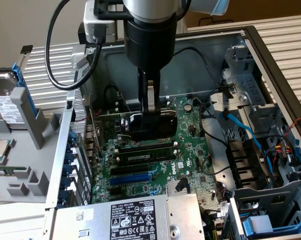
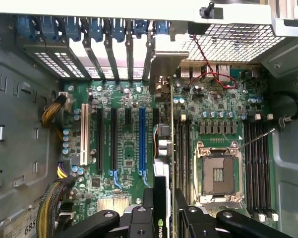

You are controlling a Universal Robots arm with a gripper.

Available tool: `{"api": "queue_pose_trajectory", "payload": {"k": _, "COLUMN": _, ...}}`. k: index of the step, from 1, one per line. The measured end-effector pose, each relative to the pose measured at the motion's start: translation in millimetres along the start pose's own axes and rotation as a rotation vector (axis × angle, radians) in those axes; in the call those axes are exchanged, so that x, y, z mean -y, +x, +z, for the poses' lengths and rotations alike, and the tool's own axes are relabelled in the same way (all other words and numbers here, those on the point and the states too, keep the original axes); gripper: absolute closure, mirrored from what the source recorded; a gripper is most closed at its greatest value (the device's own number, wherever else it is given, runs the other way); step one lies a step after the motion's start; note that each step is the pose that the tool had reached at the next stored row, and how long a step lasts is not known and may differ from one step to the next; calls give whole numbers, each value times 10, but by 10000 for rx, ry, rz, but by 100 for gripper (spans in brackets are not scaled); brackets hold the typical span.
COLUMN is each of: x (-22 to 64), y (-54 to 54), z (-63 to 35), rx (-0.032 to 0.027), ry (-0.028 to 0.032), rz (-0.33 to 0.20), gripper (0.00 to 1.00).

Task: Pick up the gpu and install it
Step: 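Insert the gpu into the slot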

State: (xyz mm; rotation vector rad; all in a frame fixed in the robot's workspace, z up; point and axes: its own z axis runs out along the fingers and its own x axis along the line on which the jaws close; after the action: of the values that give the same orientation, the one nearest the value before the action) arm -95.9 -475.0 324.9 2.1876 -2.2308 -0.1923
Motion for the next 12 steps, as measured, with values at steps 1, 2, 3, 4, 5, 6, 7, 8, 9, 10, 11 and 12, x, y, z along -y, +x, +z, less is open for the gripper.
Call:
{"api": "queue_pose_trajectory", "payload": {"k": 1, "x": 0, "y": 3, "z": 10, "rx": 1, "ry": -19, "rz": 1, "gripper": 73}}
{"api": "queue_pose_trajectory", "payload": {"k": 2, "x": 1, "y": 4, "z": 16, "rx": 1, "ry": -37, "rz": 4, "gripper": 73}}
{"api": "queue_pose_trajectory", "payload": {"k": 3, "x": 0, "y": 4, "z": 16, "rx": -2, "ry": -43, "rz": 5, "gripper": 73}}
{"api": "queue_pose_trajectory", "payload": {"k": 4, "x": 0, "y": 4, "z": 16, "rx": -2, "ry": -43, "rz": 5, "gripper": 73}}
{"api": "queue_pose_trajectory", "payload": {"k": 5, "x": 1, "y": 4, "z": 16, "rx": -5, "ry": -44, "rz": 4, "gripper": 73}}
{"api": "queue_pose_trajectory", "payload": {"k": 6, "x": 1, "y": 4, "z": 16, "rx": -4, "ry": -43, "rz": 4, "gripper": 73}}
{"api": "queue_pose_trajectory", "payload": {"k": 7, "x": -2, "y": 4, "z": 17, "rx": -2, "ry": -43, "rz": 3, "gripper": 73}}
{"api": "queue_pose_trajectory", "payload": {"k": 8, "x": -11, "y": 5, "z": 19, "rx": 0, "ry": -41, "rz": 3, "gripper": 73}}
{"api": "queue_pose_trajectory", "payload": {"k": 9, "x": -25, "y": 6, "z": 22, "rx": 0, "ry": -30, "rz": 2, "gripper": 73}}
{"api": "queue_pose_trajectory", "payload": {"k": 10, "x": -38, "y": 6, "z": 25, "rx": -1, "ry": -24, "rz": 2, "gripper": 73}}
{"api": "queue_pose_trajectory", "payload": {"k": 11, "x": -51, "y": 7, "z": 31, "rx": -3, "ry": -23, "rz": 2, "gripper": 73}}
{"api": "queue_pose_trajectory", "payload": {"k": 12, "x": -61, "y": 8, "z": 35, "rx": -12, "ry": -17, "rz": 2, "gripper": 73}}
